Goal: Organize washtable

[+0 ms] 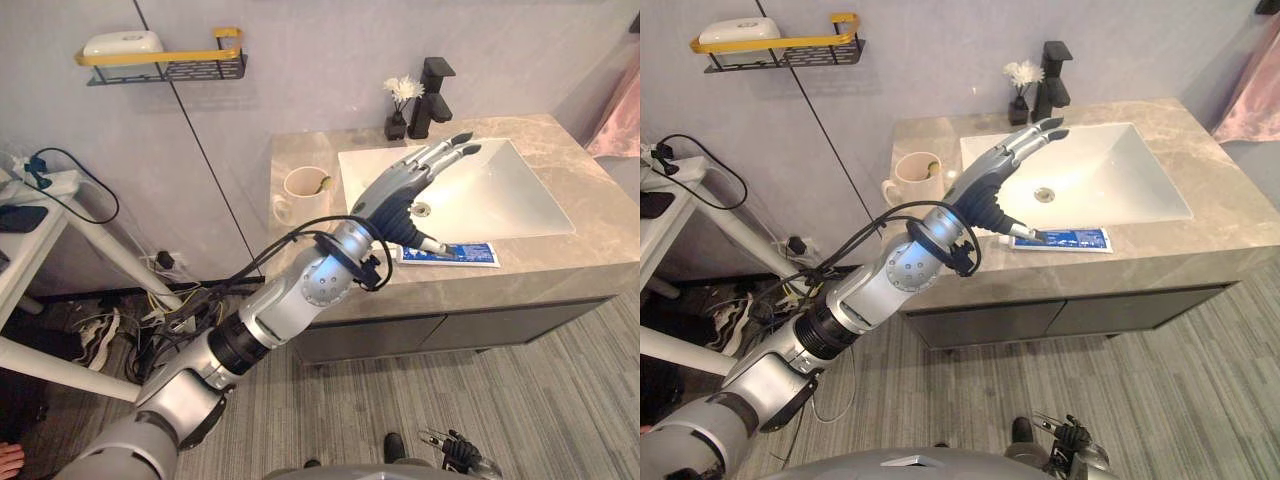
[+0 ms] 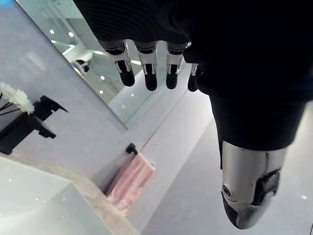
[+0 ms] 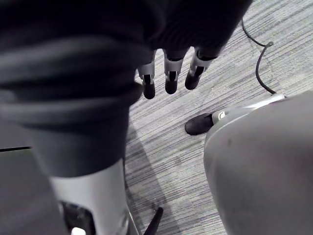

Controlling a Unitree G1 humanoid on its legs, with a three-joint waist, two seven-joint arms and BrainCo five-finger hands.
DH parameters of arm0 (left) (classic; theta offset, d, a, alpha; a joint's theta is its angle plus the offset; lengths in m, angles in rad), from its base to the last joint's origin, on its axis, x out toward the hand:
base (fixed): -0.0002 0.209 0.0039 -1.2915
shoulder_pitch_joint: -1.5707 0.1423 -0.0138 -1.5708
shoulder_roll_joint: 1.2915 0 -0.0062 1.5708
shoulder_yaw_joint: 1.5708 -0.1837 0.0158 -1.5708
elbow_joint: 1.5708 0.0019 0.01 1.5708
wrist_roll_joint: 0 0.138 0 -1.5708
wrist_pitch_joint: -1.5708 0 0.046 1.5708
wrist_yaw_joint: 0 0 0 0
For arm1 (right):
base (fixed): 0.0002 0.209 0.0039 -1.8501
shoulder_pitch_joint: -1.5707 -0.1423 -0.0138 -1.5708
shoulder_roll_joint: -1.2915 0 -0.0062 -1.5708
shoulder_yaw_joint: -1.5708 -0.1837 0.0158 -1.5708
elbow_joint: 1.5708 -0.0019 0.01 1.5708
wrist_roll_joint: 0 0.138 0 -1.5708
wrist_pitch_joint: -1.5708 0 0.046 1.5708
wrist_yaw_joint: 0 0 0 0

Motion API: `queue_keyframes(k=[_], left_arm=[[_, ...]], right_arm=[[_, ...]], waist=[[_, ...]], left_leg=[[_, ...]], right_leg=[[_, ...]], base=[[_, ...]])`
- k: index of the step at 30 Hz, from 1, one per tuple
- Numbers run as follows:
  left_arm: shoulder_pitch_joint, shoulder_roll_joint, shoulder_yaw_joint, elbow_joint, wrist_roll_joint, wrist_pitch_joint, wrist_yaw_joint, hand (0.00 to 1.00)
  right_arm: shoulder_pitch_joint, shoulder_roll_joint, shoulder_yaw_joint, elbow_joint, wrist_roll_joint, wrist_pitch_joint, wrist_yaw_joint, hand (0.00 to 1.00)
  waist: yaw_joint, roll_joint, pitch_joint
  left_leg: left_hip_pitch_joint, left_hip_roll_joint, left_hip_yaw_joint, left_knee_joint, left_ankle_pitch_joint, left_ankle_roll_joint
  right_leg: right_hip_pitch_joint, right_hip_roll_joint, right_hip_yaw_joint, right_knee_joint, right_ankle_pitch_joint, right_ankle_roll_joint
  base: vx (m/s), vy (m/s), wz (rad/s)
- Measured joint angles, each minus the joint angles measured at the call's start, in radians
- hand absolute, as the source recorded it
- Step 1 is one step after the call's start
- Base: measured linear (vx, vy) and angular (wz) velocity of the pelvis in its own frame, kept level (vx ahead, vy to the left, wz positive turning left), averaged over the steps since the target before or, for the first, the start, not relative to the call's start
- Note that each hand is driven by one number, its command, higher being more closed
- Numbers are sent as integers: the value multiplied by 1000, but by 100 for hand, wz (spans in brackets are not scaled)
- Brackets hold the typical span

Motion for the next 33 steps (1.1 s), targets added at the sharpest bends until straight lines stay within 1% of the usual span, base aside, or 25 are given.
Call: queue_keyframes(k=[5, 8, 11, 13, 17, 21, 27, 30, 33], left_arm=[[0, -29, -41, 32, 35, -6, -12, 0], [0, -55, -47, 103, 38, -6, -16, 0], [0, -61, -48, 160, 67, -3, -18, 0], [0, -61, -47, 186, 75, 11, -18, 0], [2, -57, -46, 291, 75, 17, -17, 0], [9, -43, -32, 338, 75, 22, -12, 0], [18, -42, -24, 371, 75, 27, -12, 0], [18, -40, 12, 394, 75, 30, -12, 0], [18, -25, 13, 395, 75, 36, -11, 0]], right_arm=[[0, -1, 8, -3, 0, 0, -9, 0], [0, -1, 9, -3, 0, 0, -14, 0], [0, -2, 12, -4, 0, -1, -18, 0], [0, -2, 14, -4, 0, -1, -20, 0], [-1, -7, 12, -7, 0, -1, -20, 0], [-1, -10, 12, -38, 0, 0, -20, 0], [-2, -16, 11, -38, 0, 0, -21, 0], [-11, -16, 12, -39, 0, 0, -21, 0], [-11, -16, 12, -39, 0, 0, -21, 0]], waist=[[-1, 1, 0], [-3, 1, -1], [-3, 1, -1], [-4, 2, 0], [-9, 9, 3], [-24, 26, 15], [-32, 27, 23], [-35, 27, 50], [-36, 27, 58]], left_leg=[[2, -4, 1, 0, 0, 0], [2, -7, 3, 0, 0, 0], [3, -7, 8, 0, 0, 0], [3, -7, 15, 0, 0, 0], [19, -7, 18, -8, 0, 0], [24, -7, 18, -22, 3, 4], [39, -2, 28, -41, 3, 4], [58, -2, 33, -51, 3, 4], [57, -2, 34, -54, 3, 4]], right_leg=[[1, -4, 0, 0, 1, 1], [1, -5, 2, 0, 2, 3], [-3, -6, 8, 2, 2, 4], [-10, -6, 16, 3, 3, 5], [5, -4, 14, -2, 6, 2], [5, -4, 12, -8, 6, 1], [6, 0, 11, -9, 5, 0], [19, -1, 3, -10, 5, 0], [16, -1, -1, -10, 5, 0]], base=[[0, 0, 0], [-1, 5, -1], [-8, 9, -6], [-2, 7, -9], [5, 0, -3], [0, 0, 0], [28, -8, -6], [13, 3, -4], [0, 0, 0]])
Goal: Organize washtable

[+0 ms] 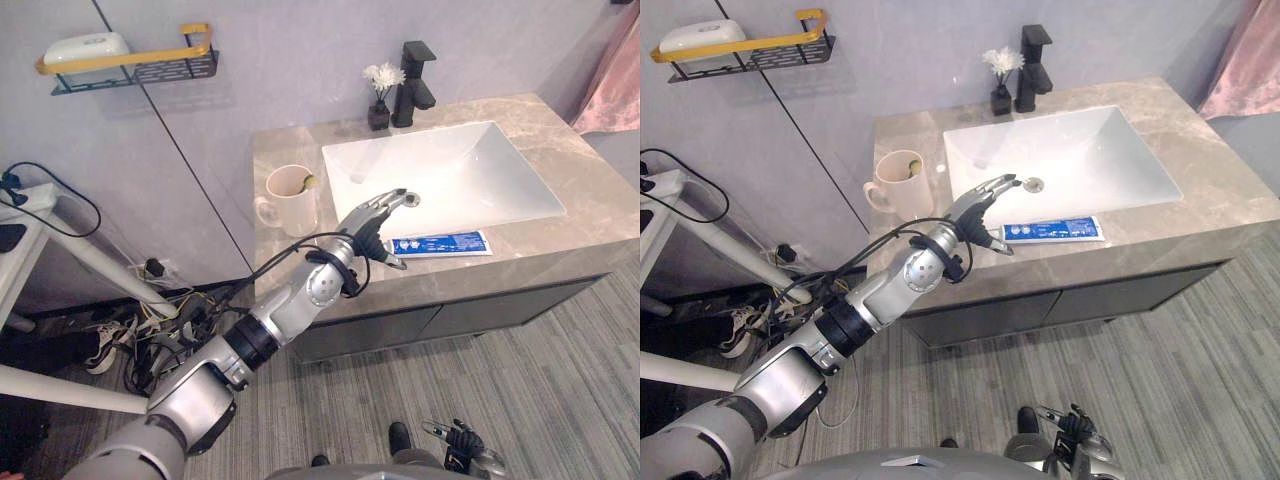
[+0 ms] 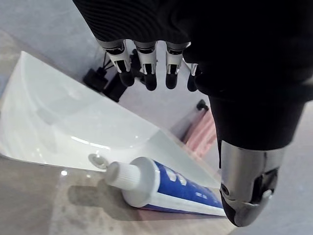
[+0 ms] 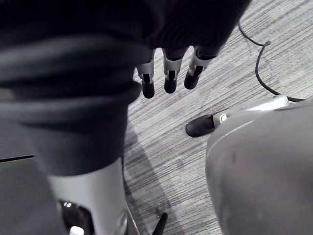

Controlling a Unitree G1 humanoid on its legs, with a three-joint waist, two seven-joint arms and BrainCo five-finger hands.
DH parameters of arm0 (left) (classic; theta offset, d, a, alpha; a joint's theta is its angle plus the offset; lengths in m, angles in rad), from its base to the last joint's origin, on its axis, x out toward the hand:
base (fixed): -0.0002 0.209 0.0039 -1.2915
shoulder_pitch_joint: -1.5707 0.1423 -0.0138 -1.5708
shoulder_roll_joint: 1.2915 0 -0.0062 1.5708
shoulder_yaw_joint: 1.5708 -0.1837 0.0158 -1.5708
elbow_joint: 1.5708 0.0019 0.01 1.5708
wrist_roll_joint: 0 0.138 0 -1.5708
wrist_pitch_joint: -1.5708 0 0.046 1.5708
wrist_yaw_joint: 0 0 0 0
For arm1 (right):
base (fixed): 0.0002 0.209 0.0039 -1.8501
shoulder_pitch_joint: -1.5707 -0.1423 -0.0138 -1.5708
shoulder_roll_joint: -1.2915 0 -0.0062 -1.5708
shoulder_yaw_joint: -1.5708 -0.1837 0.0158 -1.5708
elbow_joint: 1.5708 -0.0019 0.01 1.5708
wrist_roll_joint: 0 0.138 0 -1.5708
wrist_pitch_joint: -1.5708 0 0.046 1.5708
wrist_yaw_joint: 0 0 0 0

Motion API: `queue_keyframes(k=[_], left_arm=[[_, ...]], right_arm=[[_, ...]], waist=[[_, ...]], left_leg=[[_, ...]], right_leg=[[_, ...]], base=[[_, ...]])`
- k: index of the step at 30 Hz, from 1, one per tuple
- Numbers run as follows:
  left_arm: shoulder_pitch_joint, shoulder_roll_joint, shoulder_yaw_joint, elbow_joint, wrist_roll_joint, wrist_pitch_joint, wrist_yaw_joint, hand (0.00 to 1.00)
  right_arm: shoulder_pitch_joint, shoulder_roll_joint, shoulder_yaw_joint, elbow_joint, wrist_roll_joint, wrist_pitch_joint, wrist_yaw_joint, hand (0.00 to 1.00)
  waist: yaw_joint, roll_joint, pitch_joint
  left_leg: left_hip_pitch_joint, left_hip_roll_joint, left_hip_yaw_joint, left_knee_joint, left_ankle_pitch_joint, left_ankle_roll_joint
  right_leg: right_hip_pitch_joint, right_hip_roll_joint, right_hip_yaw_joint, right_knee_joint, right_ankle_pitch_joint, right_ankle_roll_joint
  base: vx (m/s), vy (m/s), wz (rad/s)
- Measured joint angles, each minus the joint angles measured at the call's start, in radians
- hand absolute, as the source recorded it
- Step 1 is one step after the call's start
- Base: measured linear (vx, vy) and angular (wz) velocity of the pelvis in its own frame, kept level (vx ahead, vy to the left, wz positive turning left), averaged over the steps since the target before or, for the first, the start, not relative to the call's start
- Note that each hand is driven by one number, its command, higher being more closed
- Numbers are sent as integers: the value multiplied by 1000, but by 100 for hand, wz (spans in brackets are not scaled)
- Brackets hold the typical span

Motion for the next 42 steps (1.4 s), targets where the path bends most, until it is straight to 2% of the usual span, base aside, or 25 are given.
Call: queue_keyframes(k=[7, 17, 24, 29, 38, 42], left_arm=[[0, 15, 34, -15, -2, 9, 4, 0], [-2, 23, 31, -150, -14, 7, 19, 0], [-2, 21, 29, -194, -22, 6, 20, 0], [-15, 21, 17, -231, -49, 5, 20, 0], [-15, 20, -10, -315, -92, -3, 20, 0], [2, 27, -12, -402, -133, -29, 17, 0]], right_arm=[[-18, 0, 7, -1, 0, -1, 0, 0], [-22, -1, 19, -1, 0, -13, -1, 0], [-21, -25, 27, -4, 0, -18, -3, 0], [-20, -24, 26, -4, 0, -19, -5, 0], [-18, -24, 26, -3, 0, -19, -7, 0], [-13, -26, 32, -3, 0, -19, -6, 0]], waist=[[-18, 3, 21], [-13, 6, 21], [-13, 39, 26], [-14, 40, 25], [3, 41, 24], [10, 43, 23]], left_leg=[[-19, 1, 4, 0, 0, 0], [-73, -15, 5, 32, 2, 3], [-80, -20, 8, 32, 4, 6], [-86, -21, 9, 32, 4, 6], [-86, -22, 4, 33, 4, 6], [-77, -22, -20, 36, 5, 7]], right_leg=[[-22, 0, 0, 6, 1, 2], [-65, -16, 16, 8, 13, 9], [-76, -20, 23, 8, 18, 15], [-83, -20, 25, 8, 19, 15], [-81, -22, 22, 8, 18, 15], [-59, -22, 1, 8, 15, 11]], base=[[5, 0, -2], [-13, 5, -1], [-30, 10, -3], [1, 0, -1], [0, 0, 0], [-12, -6, 13]])
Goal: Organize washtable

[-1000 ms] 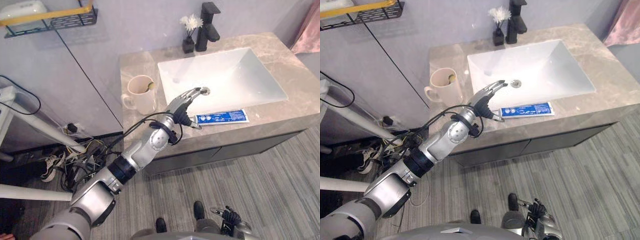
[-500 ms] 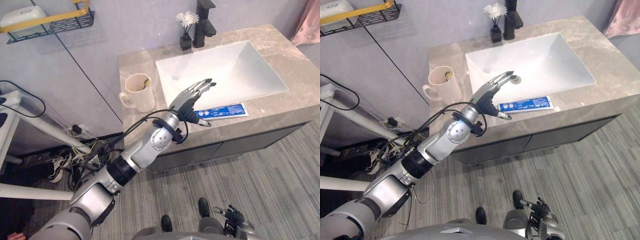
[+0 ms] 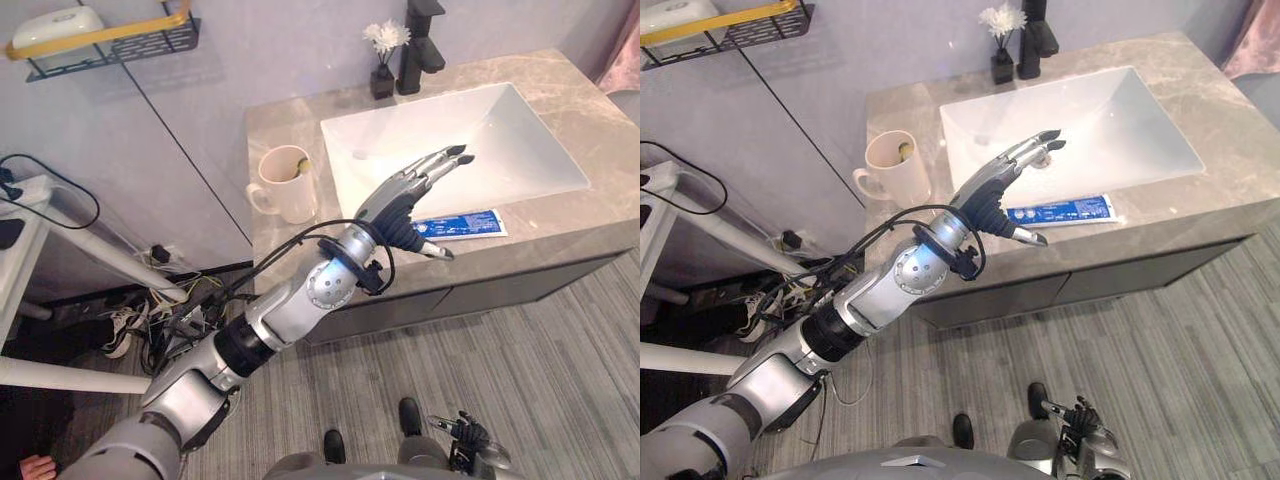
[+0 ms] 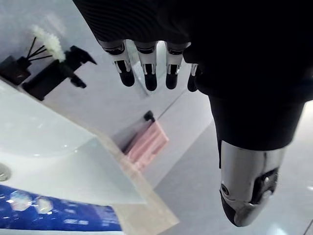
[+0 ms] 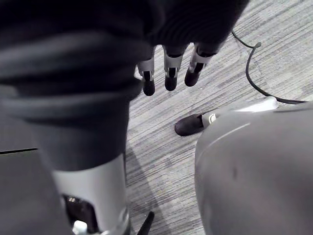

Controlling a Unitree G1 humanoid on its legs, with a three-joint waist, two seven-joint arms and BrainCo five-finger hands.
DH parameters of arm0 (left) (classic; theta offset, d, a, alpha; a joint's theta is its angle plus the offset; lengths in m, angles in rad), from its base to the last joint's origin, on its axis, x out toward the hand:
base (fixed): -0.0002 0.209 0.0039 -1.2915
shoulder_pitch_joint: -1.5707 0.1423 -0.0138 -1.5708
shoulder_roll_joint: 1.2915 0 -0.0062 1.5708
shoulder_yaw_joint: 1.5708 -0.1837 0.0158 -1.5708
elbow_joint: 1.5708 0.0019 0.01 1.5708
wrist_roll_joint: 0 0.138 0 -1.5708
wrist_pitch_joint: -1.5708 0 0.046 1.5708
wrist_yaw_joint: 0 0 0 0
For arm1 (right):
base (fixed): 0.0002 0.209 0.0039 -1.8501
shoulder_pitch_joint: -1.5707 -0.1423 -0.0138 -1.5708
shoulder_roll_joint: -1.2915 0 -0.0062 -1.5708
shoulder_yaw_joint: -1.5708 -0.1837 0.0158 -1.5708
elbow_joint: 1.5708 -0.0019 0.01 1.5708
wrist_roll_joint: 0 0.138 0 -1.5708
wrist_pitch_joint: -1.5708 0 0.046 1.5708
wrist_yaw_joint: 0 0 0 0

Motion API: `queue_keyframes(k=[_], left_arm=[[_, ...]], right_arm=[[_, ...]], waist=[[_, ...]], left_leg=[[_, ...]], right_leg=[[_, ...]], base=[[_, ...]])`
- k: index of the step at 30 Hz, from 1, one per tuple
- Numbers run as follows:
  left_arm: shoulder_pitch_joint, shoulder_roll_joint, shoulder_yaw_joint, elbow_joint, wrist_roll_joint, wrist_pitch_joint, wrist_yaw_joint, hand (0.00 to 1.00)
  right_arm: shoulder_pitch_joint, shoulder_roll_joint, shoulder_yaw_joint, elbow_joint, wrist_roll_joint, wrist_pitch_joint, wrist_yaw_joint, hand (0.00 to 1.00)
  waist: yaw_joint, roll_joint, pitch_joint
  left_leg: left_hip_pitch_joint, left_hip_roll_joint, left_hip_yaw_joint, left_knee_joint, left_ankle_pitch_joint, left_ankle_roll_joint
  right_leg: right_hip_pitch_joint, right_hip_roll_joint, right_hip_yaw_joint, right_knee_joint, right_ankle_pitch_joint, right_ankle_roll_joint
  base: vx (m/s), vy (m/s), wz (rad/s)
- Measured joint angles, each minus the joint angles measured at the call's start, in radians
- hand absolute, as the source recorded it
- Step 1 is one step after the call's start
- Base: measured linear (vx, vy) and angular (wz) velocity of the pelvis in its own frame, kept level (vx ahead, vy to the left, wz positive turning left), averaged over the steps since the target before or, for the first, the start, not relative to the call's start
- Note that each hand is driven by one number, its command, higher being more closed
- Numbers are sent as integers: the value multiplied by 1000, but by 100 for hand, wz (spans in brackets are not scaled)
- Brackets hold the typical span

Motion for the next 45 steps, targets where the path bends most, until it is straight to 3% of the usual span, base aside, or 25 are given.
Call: queue_keyframes(k=[10, 17, 25, 27, 38, 45], left_arm=[[66, 9, -52, -131, -86, -45, -25, 0], [112, 20, -72, -178, -122, -61, -23, 0], [235, 32, 48, -229, -124, -74, -1, 0], [266, 29, 52, -230, -124, -74, 1, 0], [408, 4, 130, -231, -103, -72, 24, 0], [628, 6, 274, -136, -62, -45, 24, 0]], right_arm=[[14, -11, 44, 0, -3, -1, 5, 0], [30, -3, 80, 12, -6, -1, 0, 0], [42, 8, 73, 40, -6, -1, -12, 0], [46, 9, 72, 54, -6, 0, -21, 0], [64, 41, 15, 55, 4, -3, -39, 0], [91, 47, -20, 54, 4, -13, -38, 0]], waist=[[34, 2, -25], [53, -30, -78], [59, -65, -109], [77, -76, -116], [82, -104, -130], [85, -115, -137]], left_leg=[[7, 0, -47, 0, 12, 2], [6, 1, -54, -2, 16, 0], [9, 0, -82, 5, 16, 1], [11, 1, -91, 6, 17, 0], [13, 1, -99, 5, 16, 0], [23, 4, -83, 4, 14, 0]], right_leg=[[29, -1, -44, 0, -4, -5], [32, 0, -52, 0, -5, -6], [53, -1, -81, 0, -9, -12], [59, 0, -89, 0, -12, -12], [65, 0, -96, 0, -16, -13], [68, 2, -90, 0, -25, -29]], base=[[-18, -8, 15], [-5, -4, 2], [-6, -4, 11], [-8, -14, 12], [-1, -1, 2], [-5, -2, -4]])
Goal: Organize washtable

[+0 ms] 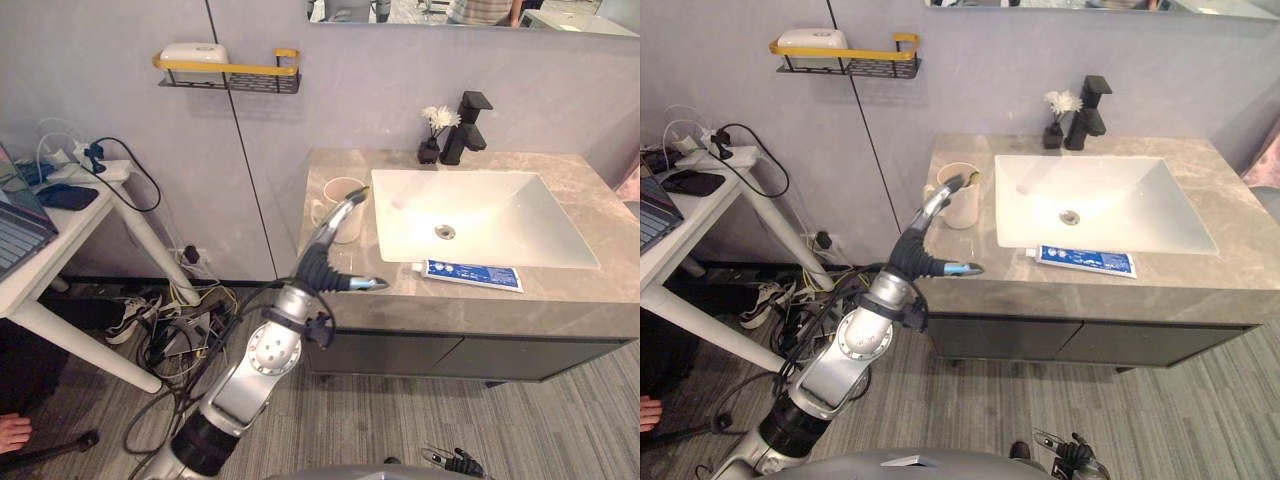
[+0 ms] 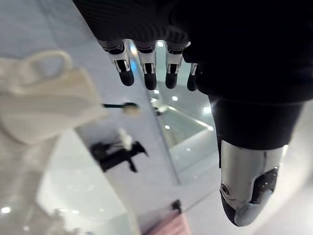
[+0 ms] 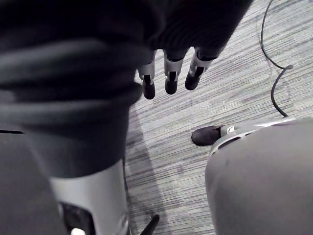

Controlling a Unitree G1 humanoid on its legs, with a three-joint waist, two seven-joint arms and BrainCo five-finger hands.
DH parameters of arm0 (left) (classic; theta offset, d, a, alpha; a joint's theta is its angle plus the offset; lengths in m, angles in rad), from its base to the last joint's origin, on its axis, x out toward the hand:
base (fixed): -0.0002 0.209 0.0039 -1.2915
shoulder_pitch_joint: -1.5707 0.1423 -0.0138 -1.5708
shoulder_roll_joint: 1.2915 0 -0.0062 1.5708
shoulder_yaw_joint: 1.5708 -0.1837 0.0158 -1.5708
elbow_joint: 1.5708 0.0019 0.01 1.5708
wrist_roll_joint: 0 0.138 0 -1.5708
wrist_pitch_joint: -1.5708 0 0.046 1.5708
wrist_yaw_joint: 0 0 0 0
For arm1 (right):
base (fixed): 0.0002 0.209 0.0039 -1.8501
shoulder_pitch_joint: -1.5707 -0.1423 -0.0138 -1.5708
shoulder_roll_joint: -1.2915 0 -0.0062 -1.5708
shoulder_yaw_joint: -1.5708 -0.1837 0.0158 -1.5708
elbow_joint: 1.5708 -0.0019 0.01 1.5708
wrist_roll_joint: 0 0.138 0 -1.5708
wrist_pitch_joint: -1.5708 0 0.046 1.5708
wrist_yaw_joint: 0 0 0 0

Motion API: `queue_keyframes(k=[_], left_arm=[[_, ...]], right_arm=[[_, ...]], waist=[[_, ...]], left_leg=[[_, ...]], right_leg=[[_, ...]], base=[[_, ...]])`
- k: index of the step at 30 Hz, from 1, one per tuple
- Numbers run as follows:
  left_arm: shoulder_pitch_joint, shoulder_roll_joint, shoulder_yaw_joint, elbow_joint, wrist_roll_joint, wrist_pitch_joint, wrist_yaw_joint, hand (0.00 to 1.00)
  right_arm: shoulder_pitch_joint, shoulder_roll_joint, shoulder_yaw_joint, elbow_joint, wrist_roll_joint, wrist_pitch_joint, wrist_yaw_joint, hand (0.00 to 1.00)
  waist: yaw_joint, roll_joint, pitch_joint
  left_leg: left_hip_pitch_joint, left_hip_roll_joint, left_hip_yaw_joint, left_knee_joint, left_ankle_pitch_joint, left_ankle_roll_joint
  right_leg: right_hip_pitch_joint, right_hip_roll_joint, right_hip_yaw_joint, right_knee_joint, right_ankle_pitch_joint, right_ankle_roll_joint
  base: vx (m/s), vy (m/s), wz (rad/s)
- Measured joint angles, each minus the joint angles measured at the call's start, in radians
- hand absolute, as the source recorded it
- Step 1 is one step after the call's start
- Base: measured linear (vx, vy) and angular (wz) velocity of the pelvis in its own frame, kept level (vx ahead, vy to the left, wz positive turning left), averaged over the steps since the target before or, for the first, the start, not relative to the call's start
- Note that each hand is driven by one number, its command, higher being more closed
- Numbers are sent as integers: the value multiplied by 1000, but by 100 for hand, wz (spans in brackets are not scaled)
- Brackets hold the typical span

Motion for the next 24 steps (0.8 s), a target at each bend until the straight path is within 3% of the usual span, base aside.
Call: queue_keyframes(k=[5, 18, 24], left_arm=[[125, 7, 78, 30, 0, 13, -5, 0], [183, -6, 135, 65, 38, 13, -22, 0], [223, -25, 211, 66, 39, 15, -18, 0]], right_arm=[[29, 1, -34, 0, 38, 0, 0, 0], [11, 2, -61, 0, 38, 0, 2, 0], [13, 3, -61, 0, 38, 0, 9, 0]], waist=[[14, -11, -8], [19, -16, -13], [18, -17, -13]], left_leg=[[6, 5, 8, -13, 0, 0], [31, 17, 20, -53, 0, 0], [32, 15, 25, -53, 0, 0]], right_leg=[[-2, 5, -1, 0, -6, -9], [-5, 17, 4, 0, -7, -10], [-5, 15, 5, 0, -4, -6]], base=[[10, -4, -3], [36, -9, -4], [4, 3, -1]])
